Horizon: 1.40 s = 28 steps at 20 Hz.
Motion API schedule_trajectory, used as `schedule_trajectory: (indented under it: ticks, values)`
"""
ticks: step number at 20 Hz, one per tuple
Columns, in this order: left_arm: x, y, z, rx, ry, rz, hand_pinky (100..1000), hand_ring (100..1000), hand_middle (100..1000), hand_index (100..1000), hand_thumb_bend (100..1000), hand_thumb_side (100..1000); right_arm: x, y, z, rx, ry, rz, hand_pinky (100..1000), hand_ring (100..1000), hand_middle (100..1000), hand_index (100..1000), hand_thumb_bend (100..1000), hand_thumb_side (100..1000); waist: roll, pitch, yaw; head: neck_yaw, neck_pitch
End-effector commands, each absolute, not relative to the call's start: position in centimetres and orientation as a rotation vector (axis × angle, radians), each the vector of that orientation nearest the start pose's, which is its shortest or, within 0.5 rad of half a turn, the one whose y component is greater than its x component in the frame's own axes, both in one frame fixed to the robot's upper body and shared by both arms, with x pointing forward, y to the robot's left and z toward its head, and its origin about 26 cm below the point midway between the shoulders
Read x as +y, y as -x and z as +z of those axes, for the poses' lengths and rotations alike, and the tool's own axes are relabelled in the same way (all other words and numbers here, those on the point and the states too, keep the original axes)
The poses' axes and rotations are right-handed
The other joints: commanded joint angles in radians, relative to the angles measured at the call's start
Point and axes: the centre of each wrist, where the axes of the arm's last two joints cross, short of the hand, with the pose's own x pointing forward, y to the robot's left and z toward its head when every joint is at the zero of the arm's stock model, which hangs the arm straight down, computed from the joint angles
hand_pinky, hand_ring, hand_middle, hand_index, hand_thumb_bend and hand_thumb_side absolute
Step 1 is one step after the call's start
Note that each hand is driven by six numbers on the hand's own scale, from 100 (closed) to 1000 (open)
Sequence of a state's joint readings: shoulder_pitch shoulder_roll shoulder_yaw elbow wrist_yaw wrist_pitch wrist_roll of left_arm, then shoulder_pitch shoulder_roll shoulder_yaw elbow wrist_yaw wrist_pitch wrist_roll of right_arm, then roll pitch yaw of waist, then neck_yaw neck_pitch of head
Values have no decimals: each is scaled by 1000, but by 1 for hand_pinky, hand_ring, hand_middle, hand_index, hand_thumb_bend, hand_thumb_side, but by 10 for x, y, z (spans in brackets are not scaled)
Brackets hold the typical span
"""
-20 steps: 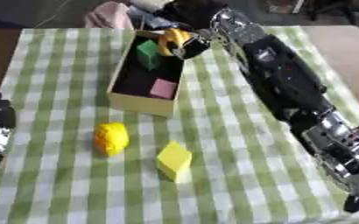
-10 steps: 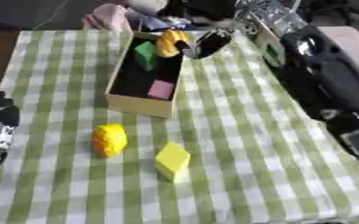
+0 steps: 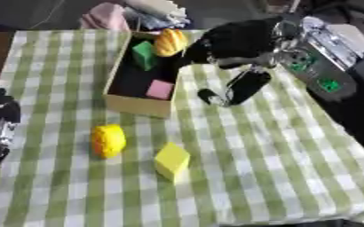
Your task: Pick up objects on the table and place them in the box.
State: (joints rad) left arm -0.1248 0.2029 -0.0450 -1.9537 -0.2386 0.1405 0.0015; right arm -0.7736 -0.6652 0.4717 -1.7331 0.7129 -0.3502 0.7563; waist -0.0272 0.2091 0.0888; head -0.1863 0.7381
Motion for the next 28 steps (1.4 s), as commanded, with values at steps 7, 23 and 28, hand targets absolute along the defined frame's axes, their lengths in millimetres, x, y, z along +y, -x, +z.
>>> schedule_trajectory:
  ticks: [7,23,28]
  values:
    - [252,-285,134,-1928,-350,-383,794,736,728,847,321,643,-193,-354,236,1687,-707,-2921,909,956,979,1000,100,700,0,-32,5,-1,5]
    - [250,-285,133,-1927,-343,-390,794,737,729,848,322,644,-177,-366,212,1480,-666,-2926,969,1000,1000,1000,254,719,-3,-30,11,-9,9]
    - [250,-285,134,-1929,-342,-394,795,737,730,848,321,644,-175,-359,202,1394,-663,-2914,974,1000,1000,1000,294,729,-3,-31,13,-7,8]
